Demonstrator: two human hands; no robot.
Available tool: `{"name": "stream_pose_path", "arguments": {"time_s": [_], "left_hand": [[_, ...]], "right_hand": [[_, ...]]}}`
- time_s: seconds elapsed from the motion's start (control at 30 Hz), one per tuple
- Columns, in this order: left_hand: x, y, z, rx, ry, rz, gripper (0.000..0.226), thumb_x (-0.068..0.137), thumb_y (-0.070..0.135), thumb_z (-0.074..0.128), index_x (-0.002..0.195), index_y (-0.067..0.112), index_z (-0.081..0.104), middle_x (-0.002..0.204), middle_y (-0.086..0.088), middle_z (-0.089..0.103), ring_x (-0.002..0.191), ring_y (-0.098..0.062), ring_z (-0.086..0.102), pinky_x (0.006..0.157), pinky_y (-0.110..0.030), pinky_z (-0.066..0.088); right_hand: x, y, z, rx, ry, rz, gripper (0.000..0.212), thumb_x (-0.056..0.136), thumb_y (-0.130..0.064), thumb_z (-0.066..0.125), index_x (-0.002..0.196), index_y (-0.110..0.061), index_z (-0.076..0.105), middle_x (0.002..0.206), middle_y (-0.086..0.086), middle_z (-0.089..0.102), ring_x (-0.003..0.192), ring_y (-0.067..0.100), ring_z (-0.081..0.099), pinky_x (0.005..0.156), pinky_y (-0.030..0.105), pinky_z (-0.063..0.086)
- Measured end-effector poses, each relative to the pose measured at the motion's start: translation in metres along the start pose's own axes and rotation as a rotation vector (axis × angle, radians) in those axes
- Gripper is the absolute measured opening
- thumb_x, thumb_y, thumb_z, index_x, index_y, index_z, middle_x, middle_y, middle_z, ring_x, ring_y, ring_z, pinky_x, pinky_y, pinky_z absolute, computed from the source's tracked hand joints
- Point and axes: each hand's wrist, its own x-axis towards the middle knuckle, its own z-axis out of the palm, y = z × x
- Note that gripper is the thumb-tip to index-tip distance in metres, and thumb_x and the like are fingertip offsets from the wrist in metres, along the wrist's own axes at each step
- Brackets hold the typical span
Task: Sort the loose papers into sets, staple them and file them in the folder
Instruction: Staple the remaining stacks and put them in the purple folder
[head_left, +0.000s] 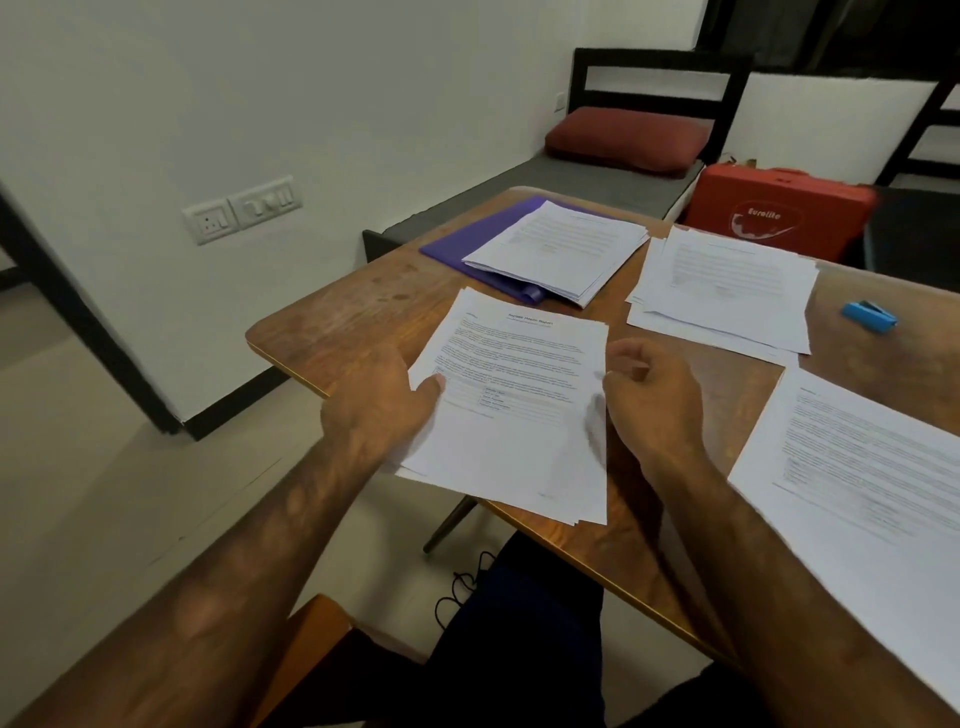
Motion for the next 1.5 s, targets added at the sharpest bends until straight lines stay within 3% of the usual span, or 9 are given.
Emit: {"name": "stream_pose_path", "arguments": {"time_s": [0.13, 0.33, 0.47, 0.6, 0.83, 0.97, 1.2, 1.37, 1.5], "left_hand": [[-0.009, 0.023, -0.007, 0.294, 0.123, 0.178, 0.062, 0.096, 0.068, 0.047, 0.134, 0.018, 0.053, 0.137, -0.009, 0.057, 0.122, -0.028, 0.055, 0.099, -0.042, 0.049], [-0.041, 0.11, 0.024, -0.121, -0.172, 0.415, 0.024, 0.096, 0.053, 0.063, 0.102, 0.03, 0.058, 0.115, 0.005, 0.059, 0.104, -0.015, 0.056, 0.094, -0.035, 0.053], [-0.05, 0.177, 0.056, -0.25, -0.22, 0.582, 0.018, 0.096, 0.043, 0.064, 0.093, 0.025, 0.06, 0.099, 0.006, 0.058, 0.089, -0.012, 0.057, 0.084, -0.037, 0.057], [-0.057, 0.227, 0.089, -0.233, -0.275, 0.669, 0.019, 0.094, 0.048, 0.064, 0.09, 0.03, 0.058, 0.098, 0.009, 0.06, 0.086, -0.012, 0.058, 0.082, -0.032, 0.058], [-0.057, 0.265, 0.138, 0.145, -0.264, 0.824, 0.059, 0.101, 0.065, 0.036, 0.148, 0.031, 0.042, 0.15, 0.0, 0.046, 0.133, -0.022, 0.047, 0.112, -0.043, 0.039], [-0.064, 0.26, 0.15, 0.243, -0.159, 0.926, 0.053, 0.104, 0.062, 0.025, 0.142, 0.032, 0.046, 0.142, 0.0, 0.047, 0.128, -0.02, 0.043, 0.107, -0.043, 0.036], [-0.064, 0.257, 0.151, 0.013, -0.13, 0.967, 0.04, 0.104, 0.05, 0.047, 0.141, 0.038, 0.058, 0.134, -0.001, 0.054, 0.123, -0.022, 0.046, 0.103, -0.047, 0.041], [-0.061, 0.252, 0.155, -0.36, -0.289, 1.018, 0.038, 0.105, 0.037, 0.054, 0.143, 0.039, 0.052, 0.13, 0.014, 0.064, 0.111, -0.011, 0.061, 0.092, -0.051, 0.056], [-0.058, 0.244, 0.136, -0.86, -0.601, 0.704, 0.058, 0.095, 0.017, 0.068, 0.148, 0.028, 0.046, 0.118, 0.019, 0.073, 0.105, -0.003, 0.072, 0.082, -0.021, 0.061]], "right_hand": [[0.004, 0.007, -0.006, -0.026, 0.032, -0.022, 0.015, 0.097, -0.019, 0.068, 0.107, -0.026, 0.077, 0.12, -0.005, 0.07, 0.097, 0.016, 0.069, 0.089, 0.037, 0.063], [0.007, 0.02, -0.04, -0.098, 0.072, -0.022, 0.026, 0.094, -0.016, 0.064, 0.082, -0.037, 0.072, 0.106, -0.006, 0.072, 0.091, 0.01, 0.066, 0.083, 0.033, 0.061], [0.006, 0.041, -0.09, -0.177, 0.099, 0.019, 0.02, 0.093, -0.015, 0.067, 0.091, -0.033, 0.075, 0.108, -0.006, 0.073, 0.088, 0.006, 0.061, 0.084, 0.03, 0.055], [-0.003, 0.07, -0.139, -0.327, 0.166, 0.072, 0.018, 0.088, -0.02, 0.069, 0.089, -0.037, 0.073, 0.12, -0.004, 0.07, 0.11, 0.019, 0.062, 0.1, 0.049, 0.054], [-0.018, 0.114, -0.194, -0.553, 0.293, 0.13, 0.017, 0.092, -0.017, 0.064, 0.096, -0.026, 0.078, 0.116, -0.004, 0.068, 0.112, 0.021, 0.056, 0.099, 0.039, 0.046], [-0.02, 0.127, -0.195, -0.529, 0.333, 0.117, 0.017, 0.091, -0.017, 0.064, 0.092, -0.028, 0.077, 0.107, -0.006, 0.067, 0.099, 0.012, 0.049, 0.089, 0.032, 0.045], [-0.018, 0.129, -0.192, -0.566, 0.332, 0.116, 0.016, 0.09, -0.018, 0.062, 0.09, -0.029, 0.074, 0.108, -0.006, 0.066, 0.105, 0.016, 0.05, 0.093, 0.043, 0.05], [-0.021, 0.124, -0.194, -0.465, 0.357, 0.116, 0.021, 0.084, -0.012, 0.062, 0.09, -0.029, 0.074, 0.106, -0.007, 0.062, 0.102, 0.012, 0.045, 0.093, 0.042, 0.049], [-0.017, 0.12, -0.209, -0.295, 0.583, 0.013, 0.035, 0.08, -0.01, 0.069, 0.11, -0.026, 0.061, 0.12, -0.007, 0.051, 0.117, 0.017, 0.053, 0.097, 0.039, 0.051]]}}
